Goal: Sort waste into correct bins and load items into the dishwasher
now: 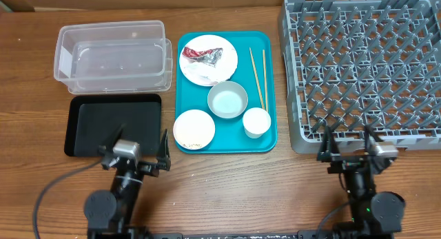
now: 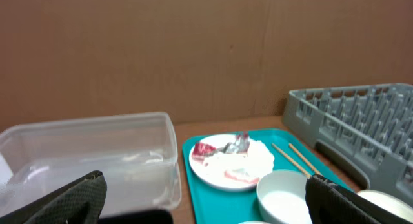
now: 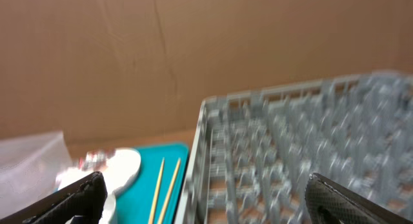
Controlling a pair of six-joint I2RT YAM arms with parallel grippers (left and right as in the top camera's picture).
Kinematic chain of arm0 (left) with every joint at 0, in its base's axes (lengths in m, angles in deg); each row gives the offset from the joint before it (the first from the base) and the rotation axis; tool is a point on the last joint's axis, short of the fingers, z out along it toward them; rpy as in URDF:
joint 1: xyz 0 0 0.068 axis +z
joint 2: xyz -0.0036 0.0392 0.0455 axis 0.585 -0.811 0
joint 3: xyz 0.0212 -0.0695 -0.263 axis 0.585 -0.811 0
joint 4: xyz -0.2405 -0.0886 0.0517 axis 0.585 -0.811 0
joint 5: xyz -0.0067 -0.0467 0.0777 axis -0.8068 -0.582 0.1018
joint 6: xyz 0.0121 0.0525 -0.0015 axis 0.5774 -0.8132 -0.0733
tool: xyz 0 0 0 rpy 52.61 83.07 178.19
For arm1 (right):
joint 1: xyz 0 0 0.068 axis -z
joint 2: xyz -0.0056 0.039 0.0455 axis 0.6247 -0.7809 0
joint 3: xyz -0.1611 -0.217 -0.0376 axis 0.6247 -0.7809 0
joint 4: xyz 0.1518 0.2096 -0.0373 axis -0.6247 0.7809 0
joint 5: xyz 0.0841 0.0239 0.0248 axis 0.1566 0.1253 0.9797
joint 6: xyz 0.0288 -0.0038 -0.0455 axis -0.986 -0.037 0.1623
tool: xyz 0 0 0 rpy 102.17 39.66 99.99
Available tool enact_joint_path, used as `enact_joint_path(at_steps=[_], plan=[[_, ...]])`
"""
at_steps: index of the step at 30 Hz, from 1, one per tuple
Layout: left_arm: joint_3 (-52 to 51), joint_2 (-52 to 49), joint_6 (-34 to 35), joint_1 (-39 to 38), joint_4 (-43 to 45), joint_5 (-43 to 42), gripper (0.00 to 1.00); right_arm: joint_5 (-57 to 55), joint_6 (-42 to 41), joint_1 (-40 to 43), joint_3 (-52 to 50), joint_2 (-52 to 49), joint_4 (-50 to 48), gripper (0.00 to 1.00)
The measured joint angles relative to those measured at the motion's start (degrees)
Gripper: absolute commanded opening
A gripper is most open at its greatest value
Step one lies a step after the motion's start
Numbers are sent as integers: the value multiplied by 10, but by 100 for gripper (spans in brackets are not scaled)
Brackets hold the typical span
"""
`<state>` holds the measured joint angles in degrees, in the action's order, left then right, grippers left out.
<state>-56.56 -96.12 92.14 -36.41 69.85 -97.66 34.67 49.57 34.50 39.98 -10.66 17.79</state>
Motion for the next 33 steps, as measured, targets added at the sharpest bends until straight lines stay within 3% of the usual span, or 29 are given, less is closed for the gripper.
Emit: enact_joint_path(at_steps=[8, 16, 19, 25, 28, 33], plan=[[224, -261, -33, 0, -89, -49, 100, -17, 10, 0, 162, -124, 56, 100], [582, -540, -47, 0, -344, -118, 100, 9, 6, 0, 359, -322, 198, 100], [737, -648, -61, -6, -462, -130, 100, 32, 1, 0, 441, -401, 283, 100], [965, -818, -75, -39, -607, -135, 100, 74, -4, 0, 608, -575, 460, 100], [1031, -873, -74, -58, -627, -139, 100, 84, -5, 0, 663, -644, 507, 100], [1045, -902, -63, -76, -627, -148, 100, 118, -5, 0, 676, -701, 515, 100]])
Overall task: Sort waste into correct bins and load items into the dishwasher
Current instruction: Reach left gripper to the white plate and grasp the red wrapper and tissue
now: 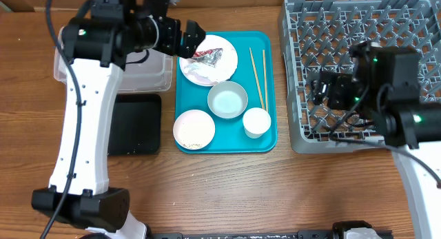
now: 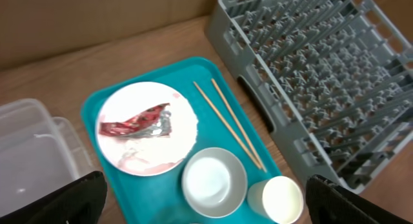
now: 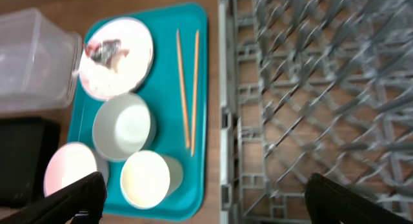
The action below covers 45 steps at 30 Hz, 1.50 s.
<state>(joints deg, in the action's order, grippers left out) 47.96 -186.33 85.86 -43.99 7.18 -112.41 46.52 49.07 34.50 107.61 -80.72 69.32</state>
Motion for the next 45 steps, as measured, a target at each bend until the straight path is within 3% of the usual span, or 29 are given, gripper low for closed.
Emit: enact_joint_path(at_steps=[3, 8, 16, 23, 33, 45], plan=[[0, -10, 29, -1, 1, -20, 100, 21, 0, 0, 0, -24, 5, 100], [1, -27, 53, -3, 24, -26, 88, 34, 0, 0, 0, -39, -12, 100], [12, -139, 215, -50, 49, 181, 100, 42, 0, 0, 0, -39, -28, 100], [12, -249, 289, -70, 73, 246, 100, 42, 0, 0, 0, -39, -18, 100], [12, -308, 333, -71, 77, 254, 100, 42, 0, 0, 0, -39, -16, 100], [12, -345, 338, -73, 120, 254, 100, 42, 0, 0, 0, -39, -16, 100]])
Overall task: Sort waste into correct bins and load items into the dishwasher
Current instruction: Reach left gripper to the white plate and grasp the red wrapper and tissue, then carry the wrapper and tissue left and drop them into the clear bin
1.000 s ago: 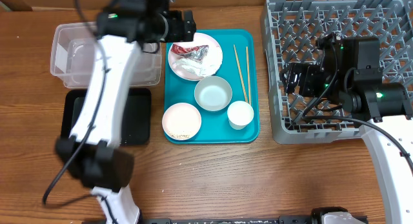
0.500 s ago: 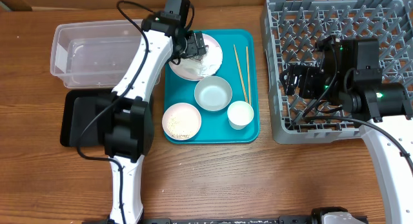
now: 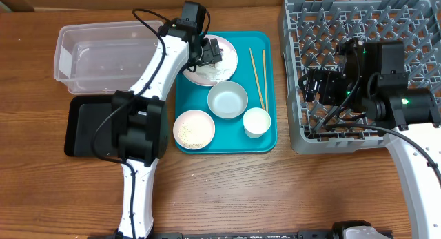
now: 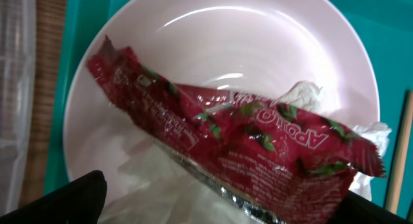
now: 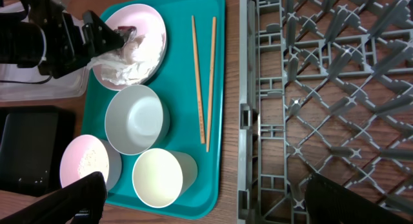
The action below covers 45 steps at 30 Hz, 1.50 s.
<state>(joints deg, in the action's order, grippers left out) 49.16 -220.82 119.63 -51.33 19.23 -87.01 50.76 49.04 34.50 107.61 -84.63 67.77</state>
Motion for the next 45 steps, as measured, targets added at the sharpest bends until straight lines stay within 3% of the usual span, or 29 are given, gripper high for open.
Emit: enact_joint_path(at_steps=[5, 8, 13, 15, 17, 23, 31, 36, 45], plan=[[0, -19, 1, -5, 18, -7, 99, 0, 0, 0, 0, 0, 0, 100], [0, -36, 1, -5, 20, -10, 89, 0, 0, 0, 0, 0, 0, 100], [2, -40, 5, -5, 27, -10, 46, 0, 0, 0, 0, 0, 3, 100], [2, -42, 2, -5, 31, -11, 20, 0, 0, 0, 0, 0, 7, 100], [2, -44, 7, -5, 35, -12, 4, 0, 0, 0, 0, 0, 7, 100], [8, -47, 7, -5, 36, -24, 4, 0, 0, 0, 0, 0, 9, 97], [152, -40, 1, 18, -116, -76, 4, 0, 0, 0, 0, 0, 13, 97], [259, 16, -13, 70, -227, -83, 4, 0, 0, 0, 0, 0, 16, 97], [286, 64, -87, 204, -275, -77, 4, 0, 0, 0, 0, 0, 24, 97]])
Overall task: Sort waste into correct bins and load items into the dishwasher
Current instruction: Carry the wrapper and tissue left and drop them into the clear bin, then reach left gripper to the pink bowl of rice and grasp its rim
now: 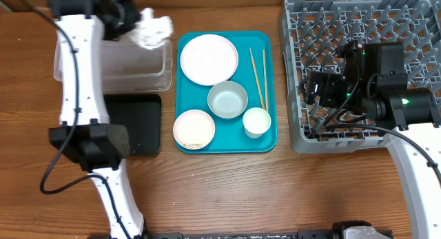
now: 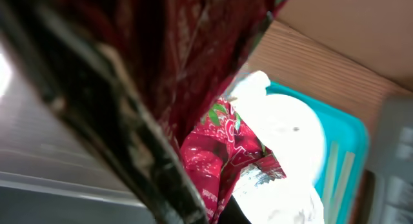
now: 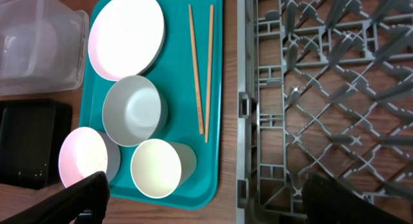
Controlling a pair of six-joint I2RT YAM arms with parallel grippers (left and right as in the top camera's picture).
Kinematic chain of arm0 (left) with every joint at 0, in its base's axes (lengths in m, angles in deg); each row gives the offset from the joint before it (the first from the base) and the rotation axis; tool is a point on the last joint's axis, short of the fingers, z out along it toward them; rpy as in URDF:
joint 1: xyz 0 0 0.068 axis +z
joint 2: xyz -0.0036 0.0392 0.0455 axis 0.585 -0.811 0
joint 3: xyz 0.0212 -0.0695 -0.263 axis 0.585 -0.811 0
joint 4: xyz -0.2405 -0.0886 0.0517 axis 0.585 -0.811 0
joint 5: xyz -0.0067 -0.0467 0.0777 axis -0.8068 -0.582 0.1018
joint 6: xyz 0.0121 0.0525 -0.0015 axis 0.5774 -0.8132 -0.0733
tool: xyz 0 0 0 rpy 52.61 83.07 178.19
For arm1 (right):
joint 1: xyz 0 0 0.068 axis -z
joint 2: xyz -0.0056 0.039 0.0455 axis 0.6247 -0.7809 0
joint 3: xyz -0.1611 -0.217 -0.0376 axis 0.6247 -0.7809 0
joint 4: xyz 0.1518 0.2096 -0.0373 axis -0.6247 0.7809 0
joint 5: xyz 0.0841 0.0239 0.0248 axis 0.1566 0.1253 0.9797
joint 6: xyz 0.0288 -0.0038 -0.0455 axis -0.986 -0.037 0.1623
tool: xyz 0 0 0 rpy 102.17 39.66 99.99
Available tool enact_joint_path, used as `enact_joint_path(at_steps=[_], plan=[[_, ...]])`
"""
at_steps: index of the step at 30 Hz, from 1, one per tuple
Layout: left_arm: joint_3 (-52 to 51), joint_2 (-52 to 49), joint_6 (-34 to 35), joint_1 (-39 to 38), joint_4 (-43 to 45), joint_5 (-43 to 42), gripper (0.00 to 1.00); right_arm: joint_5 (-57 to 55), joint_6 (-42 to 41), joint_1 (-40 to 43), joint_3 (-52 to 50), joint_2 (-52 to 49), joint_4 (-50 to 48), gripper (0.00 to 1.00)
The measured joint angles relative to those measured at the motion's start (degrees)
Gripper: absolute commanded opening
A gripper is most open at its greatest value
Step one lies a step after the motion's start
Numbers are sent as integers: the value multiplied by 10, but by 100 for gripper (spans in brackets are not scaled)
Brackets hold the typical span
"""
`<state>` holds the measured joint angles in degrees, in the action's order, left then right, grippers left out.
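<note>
My left gripper (image 1: 133, 21) is shut on a red wrapper (image 2: 224, 145) with a wad of white tissue (image 1: 153, 29) bunched against it. It holds them above the right end of the clear plastic bin (image 1: 81, 63). The white plate (image 1: 209, 58) on the teal tray (image 1: 270, 139) is bare. On the tray also sit a grey bowl (image 1: 227, 100), a pink dish (image 1: 193, 129), a cup (image 1: 256, 122) and two chopsticks (image 1: 258, 77). My right gripper (image 1: 319, 87) hangs open and empty over the left edge of the grey dish rack (image 1: 372, 32).
A black tray (image 1: 141, 125) lies in front of the clear bin, left of the teal tray. The dish rack (image 3: 322, 88) fills the right of the table, its pegs standing up. A cardboard wall runs along the back.
My left gripper was down at the wrapper on the white plate. Now it holds wrapper and tissue up over the clear bin, and the plate is bare. The right arm has hardly shifted.
Both arms were parked open at the table's front edge. Then the left was high beside the plate and the right over the rack. Then the left was down on the wrapper in the plate. Now wrapper and tissue are off the plate, above the bin.
</note>
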<state>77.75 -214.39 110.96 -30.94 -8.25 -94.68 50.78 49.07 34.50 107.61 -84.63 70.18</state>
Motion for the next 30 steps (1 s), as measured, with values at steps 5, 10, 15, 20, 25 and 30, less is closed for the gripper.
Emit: enact_joint_path(at_steps=[5, 10, 15, 20, 25, 30], plan=[[0, -46, -64, 40, 3, 7, 45, 1, 0, 0, 0, 0, 3, 98], [0, -103, -112, 45, 8, 13, 92, 10, 0, 0, 0, 0, 4, 100], [-8, -122, -134, 45, 7, 14, 94, 15, 0, 0, 0, 0, 3, 100], [-7, -112, -141, 45, -12, 6, 90, 15, 0, 0, 0, 0, -4, 100], [-6, -72, -143, 45, -58, -20, 84, 15, 0, 0, 0, 0, -8, 100], [-1, 7, -143, 44, -111, -39, 78, 19, 0, 0, 0, 0, -10, 100]])
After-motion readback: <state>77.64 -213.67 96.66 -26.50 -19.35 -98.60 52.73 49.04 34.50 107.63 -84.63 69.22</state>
